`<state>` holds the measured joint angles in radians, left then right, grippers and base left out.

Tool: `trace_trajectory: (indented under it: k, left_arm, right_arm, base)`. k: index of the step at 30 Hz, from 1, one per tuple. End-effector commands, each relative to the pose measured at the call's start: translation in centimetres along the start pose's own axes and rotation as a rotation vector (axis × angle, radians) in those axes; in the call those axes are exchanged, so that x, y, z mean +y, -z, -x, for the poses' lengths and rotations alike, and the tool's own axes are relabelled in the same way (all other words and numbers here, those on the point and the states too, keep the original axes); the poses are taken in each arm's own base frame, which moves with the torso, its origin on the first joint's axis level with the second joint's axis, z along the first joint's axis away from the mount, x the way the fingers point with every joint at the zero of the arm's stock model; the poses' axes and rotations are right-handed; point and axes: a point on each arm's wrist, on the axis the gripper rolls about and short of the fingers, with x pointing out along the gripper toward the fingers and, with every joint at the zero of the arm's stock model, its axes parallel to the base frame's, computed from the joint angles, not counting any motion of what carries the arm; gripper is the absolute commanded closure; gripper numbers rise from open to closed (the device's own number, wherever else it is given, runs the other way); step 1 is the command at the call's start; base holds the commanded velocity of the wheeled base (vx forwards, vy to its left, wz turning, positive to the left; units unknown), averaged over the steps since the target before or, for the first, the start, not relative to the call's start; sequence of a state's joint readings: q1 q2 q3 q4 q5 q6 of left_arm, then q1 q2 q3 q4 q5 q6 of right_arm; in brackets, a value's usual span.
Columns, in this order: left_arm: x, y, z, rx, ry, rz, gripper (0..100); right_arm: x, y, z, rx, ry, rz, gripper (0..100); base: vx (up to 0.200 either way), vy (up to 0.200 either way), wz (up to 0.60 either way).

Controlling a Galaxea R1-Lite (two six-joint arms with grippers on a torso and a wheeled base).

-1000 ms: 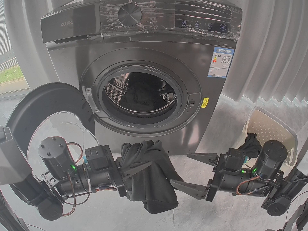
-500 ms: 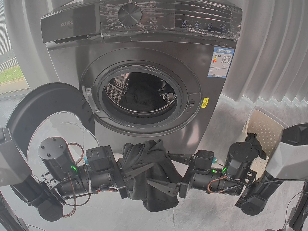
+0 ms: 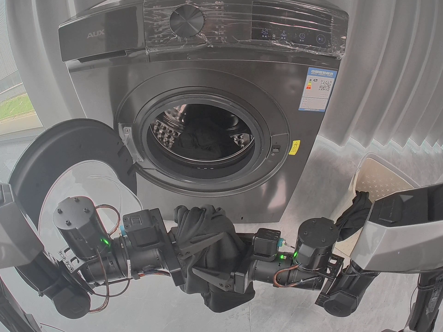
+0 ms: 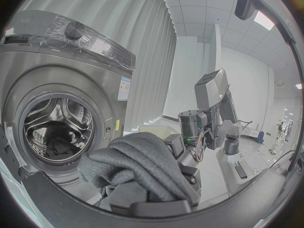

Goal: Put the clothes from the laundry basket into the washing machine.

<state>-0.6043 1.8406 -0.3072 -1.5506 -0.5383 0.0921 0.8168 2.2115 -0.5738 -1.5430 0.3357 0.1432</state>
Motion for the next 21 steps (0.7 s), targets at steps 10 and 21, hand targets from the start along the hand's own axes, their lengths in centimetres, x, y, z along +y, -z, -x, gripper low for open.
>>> trace_trajectory:
  k: [10, 21]
  left_arm:
    - [0.2, -0.5, 0.0, -0.022, -0.006, -0.007, 100]
    - [0.4, -0.4, 0.0, -0.018, -0.015, -0.001, 100]
  right_arm:
    - [0.4, 1.6, -0.6, 0.044, -0.015, -0.016, 100]
    - [1.3, 1.3, -0.3, 0.044, -0.034, -0.018, 100]
  base:
    - [0.0, 0.0, 0.0]
    - [0.0, 0.0, 0.0]
